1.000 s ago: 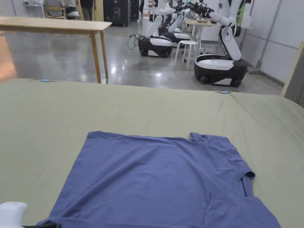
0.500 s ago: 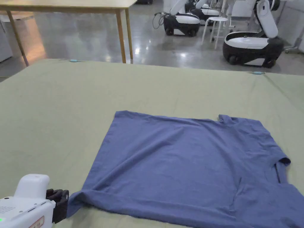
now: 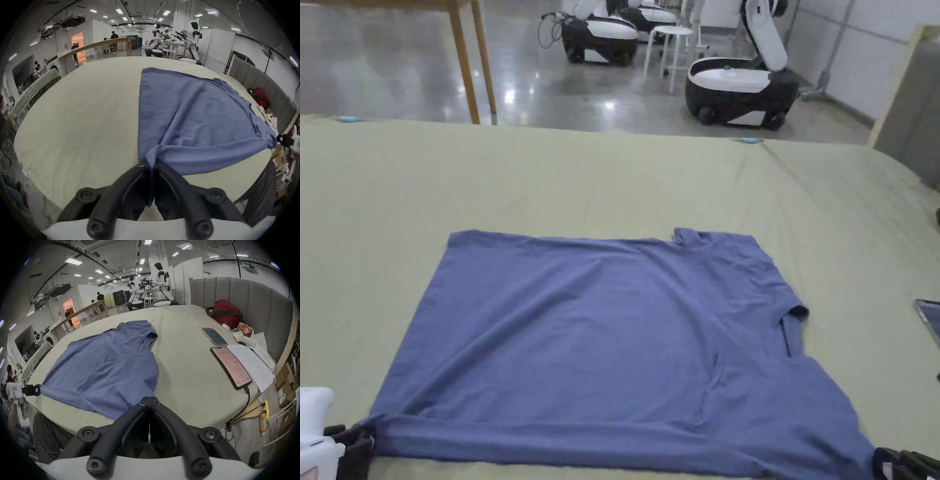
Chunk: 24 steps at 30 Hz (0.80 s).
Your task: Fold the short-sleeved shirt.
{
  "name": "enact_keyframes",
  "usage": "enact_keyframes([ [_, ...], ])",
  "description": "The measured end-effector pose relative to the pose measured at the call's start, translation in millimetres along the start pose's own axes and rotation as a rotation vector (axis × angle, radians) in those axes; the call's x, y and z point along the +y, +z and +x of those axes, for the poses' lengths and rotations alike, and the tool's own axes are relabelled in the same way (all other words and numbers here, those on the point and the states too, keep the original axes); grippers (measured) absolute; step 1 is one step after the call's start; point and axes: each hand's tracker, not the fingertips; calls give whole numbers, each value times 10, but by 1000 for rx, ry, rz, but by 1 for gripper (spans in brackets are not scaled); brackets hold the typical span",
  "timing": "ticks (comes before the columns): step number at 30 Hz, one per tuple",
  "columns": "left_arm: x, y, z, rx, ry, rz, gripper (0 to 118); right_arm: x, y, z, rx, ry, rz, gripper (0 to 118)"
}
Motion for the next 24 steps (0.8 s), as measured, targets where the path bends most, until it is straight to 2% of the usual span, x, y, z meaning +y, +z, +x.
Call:
enact_keyframes([
  [1,3,-8,26,20,-34,0,4,-8,3,7,28,0,6,3],
  [2,4,-6,38,24,-34,3,4,-14,27,-11,80,3,27,17],
  [3,9,-2,34,20,-27,0,4,-18,21,-17,105,1,22,53],
  [4,19,-8,11,11,-14,-6,4,-14,-40,-34,113,4,-22,110],
  [5,28,-3,1,11,-11,-4,4,-21,-81,-50,115,15,-53,118],
  [8,39,-4,-11,12,-10,-3,4,-8,-227,-111,56,70,-82,113],
  [9,44,-15,-15,12,-8,-5,4,-7,-276,-126,62,71,-75,107],
  [10,52,-29,-20,12,-8,-9,4,-68,-279,-124,68,70,-79,84],
  [12,47,-63,-46,13,-9,-13,4,-75,-360,-115,59,57,-104,33],
  [13,53,-74,-60,12,-9,-18,4,-71,-379,-112,65,56,-104,16],
  [15,73,-68,-80,12,-10,-21,4,-20,-311,-152,92,55,-96,9],
  [17,101,-52,-81,13,-16,-20,4,72,-219,-215,65,93,-48,9],
  [24,629,-38,-67,-10,-24,38,4,821,-175,-348,96,110,41,9],
])
